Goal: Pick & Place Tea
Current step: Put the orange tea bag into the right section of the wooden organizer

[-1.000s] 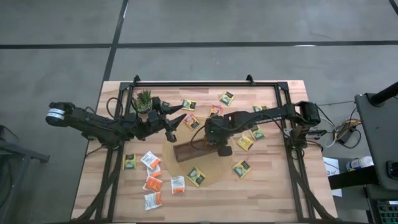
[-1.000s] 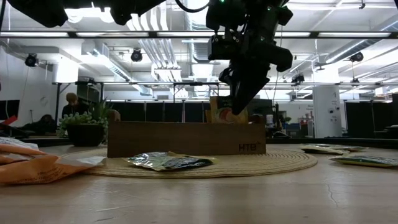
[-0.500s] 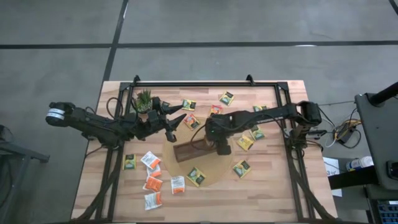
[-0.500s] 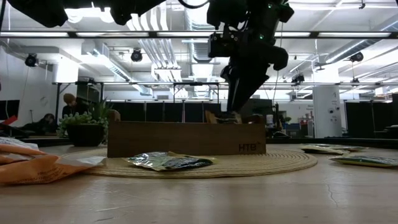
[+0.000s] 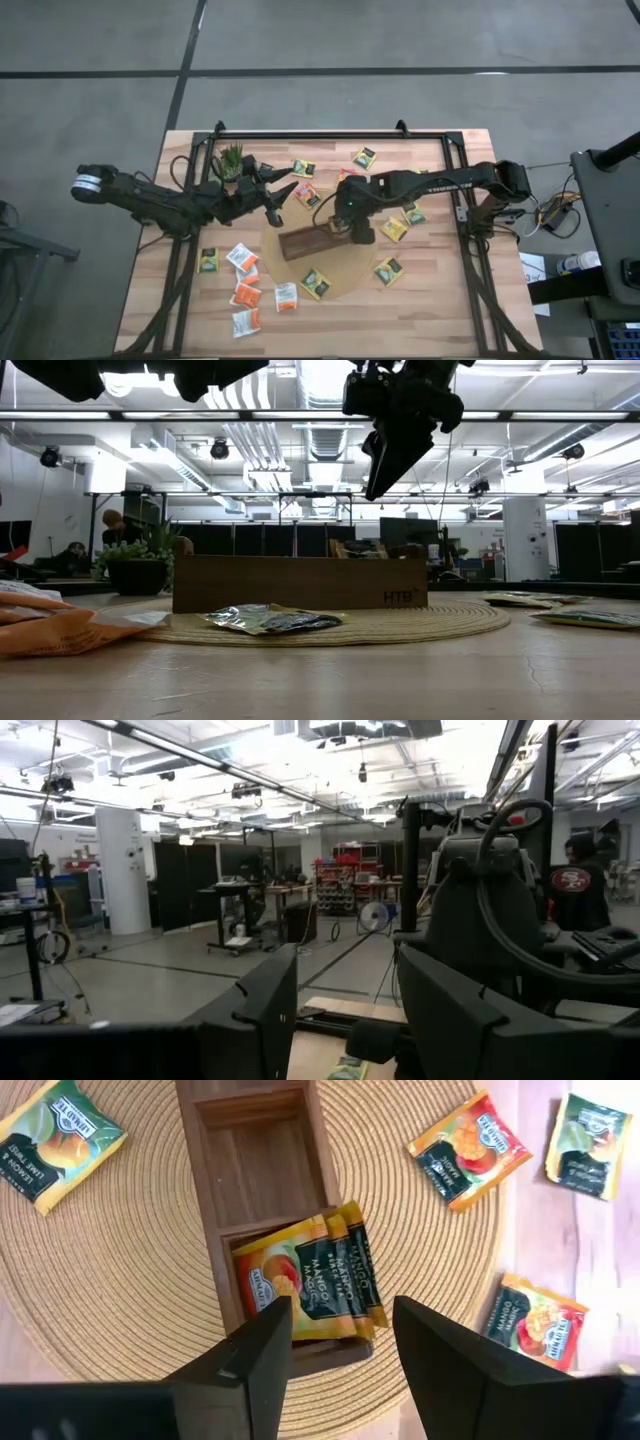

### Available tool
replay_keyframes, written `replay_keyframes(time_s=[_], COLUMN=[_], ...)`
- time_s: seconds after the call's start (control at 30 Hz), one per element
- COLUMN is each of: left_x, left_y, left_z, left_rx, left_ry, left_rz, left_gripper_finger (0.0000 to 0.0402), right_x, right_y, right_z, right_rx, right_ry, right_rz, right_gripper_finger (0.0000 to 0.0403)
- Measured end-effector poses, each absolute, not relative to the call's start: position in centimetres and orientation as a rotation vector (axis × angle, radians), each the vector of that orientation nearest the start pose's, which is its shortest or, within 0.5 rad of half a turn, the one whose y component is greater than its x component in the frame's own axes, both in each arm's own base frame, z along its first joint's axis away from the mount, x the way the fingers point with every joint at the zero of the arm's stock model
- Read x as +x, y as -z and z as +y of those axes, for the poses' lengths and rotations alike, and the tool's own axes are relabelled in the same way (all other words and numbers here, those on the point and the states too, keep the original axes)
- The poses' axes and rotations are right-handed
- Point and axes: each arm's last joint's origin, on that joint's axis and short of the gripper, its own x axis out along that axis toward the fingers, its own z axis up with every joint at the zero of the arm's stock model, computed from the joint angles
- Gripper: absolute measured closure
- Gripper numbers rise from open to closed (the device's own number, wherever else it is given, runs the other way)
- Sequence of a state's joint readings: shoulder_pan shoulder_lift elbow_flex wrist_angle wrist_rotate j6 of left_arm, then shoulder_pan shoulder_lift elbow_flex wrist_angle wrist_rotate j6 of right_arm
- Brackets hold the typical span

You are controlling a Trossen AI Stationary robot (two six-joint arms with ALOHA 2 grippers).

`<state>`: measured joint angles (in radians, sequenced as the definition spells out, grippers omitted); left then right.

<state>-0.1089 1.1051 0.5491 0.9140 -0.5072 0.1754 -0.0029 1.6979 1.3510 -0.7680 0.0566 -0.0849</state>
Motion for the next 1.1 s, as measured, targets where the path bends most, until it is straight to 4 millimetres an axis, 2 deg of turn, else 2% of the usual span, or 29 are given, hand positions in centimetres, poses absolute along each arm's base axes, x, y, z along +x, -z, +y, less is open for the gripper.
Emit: replay_keyframes(time_s=[0.27,0.53,0.67,0.87,1.1], left_x=[20.7,18.2,17.1,16.1,15.5], left_y=[-30.3,-30.7,-30.5,-29.6,-29.3], left_z=[-0.9,-0.6,-0.5,-0.8,-0.7], left_rx=[0.045,0.038,0.051,0.068,0.000], left_ry=[-0.412,-0.389,-0.372,-0.240,-0.221], left_rz=[-0.241,-0.163,-0.102,0.014,0.015], left_gripper_finger=[0.0234,0.0234,0.0234,0.0234,0.0234], right_x=[33.5,33.4,33.4,33.5,33.6], right_y=[-25.0,-25.2,-25.2,-25.2,-25.3], right_z=[-0.3,-0.4,-0.4,-0.4,-0.5], right_rx=[-0.126,-0.146,-0.150,-0.166,-0.197], right_ry=[0.027,0.054,0.052,0.043,0.025], right_rz=[1.126,1.119,1.118,1.114,1.100], right_gripper_finger=[0.0237,0.0252,0.0260,0.0272,0.0283])
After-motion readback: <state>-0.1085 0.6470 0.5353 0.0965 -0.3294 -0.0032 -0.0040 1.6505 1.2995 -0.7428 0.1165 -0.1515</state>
